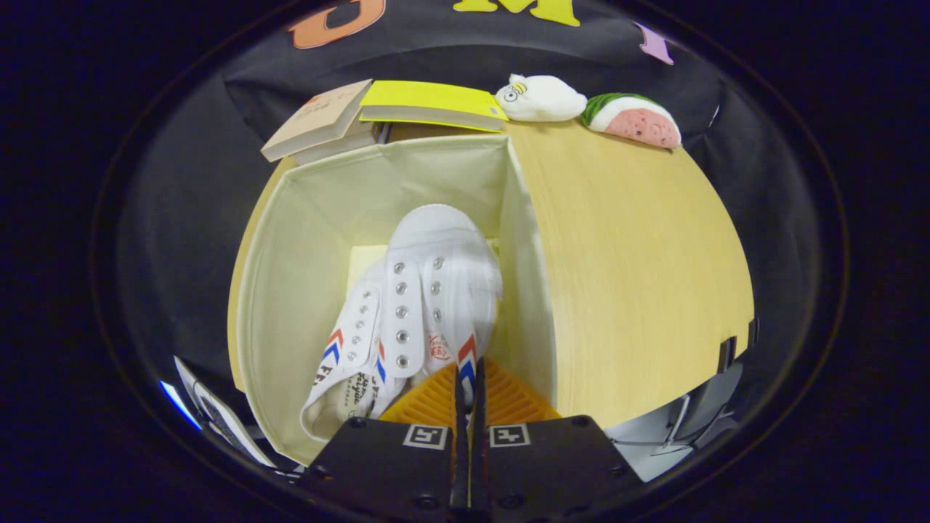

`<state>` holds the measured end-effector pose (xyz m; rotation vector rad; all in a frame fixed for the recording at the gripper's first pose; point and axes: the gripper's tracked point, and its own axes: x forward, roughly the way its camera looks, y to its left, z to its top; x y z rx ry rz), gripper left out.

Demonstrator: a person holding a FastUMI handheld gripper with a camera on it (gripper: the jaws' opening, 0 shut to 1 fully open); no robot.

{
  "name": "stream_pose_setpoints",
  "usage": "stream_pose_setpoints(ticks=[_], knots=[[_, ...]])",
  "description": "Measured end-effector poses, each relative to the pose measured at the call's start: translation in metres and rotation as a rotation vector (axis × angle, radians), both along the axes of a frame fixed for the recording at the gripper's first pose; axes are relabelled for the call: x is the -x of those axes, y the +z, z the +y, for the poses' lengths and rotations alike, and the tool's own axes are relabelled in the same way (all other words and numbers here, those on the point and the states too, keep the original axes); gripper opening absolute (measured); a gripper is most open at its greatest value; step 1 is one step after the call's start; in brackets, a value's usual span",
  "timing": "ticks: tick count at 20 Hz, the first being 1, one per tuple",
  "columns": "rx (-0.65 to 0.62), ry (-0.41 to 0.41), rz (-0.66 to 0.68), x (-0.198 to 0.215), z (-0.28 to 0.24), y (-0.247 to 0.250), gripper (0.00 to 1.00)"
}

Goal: Open the storage box then place both shoes into the box .Put the left shoe in first, then the right shoe, with the right side of both shoes facing outward in a uniform manner.

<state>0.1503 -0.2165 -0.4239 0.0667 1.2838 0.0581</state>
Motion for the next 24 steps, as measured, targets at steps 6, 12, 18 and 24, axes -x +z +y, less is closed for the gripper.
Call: stream_pose_setpoints(ticks=[6,12,18,24], knots=[[0.046,0.012,-0.063,0.001,0.0,0.017,0.34],[0.063,0.067,-0.311,-0.012,-0.003,0.085,0.64],[0.043,0.037,-0.602,-0.003,-0.023,0.165,0.76],[0.05,-0.05,-0.828,0.015,-0.066,0.22,1.0]])
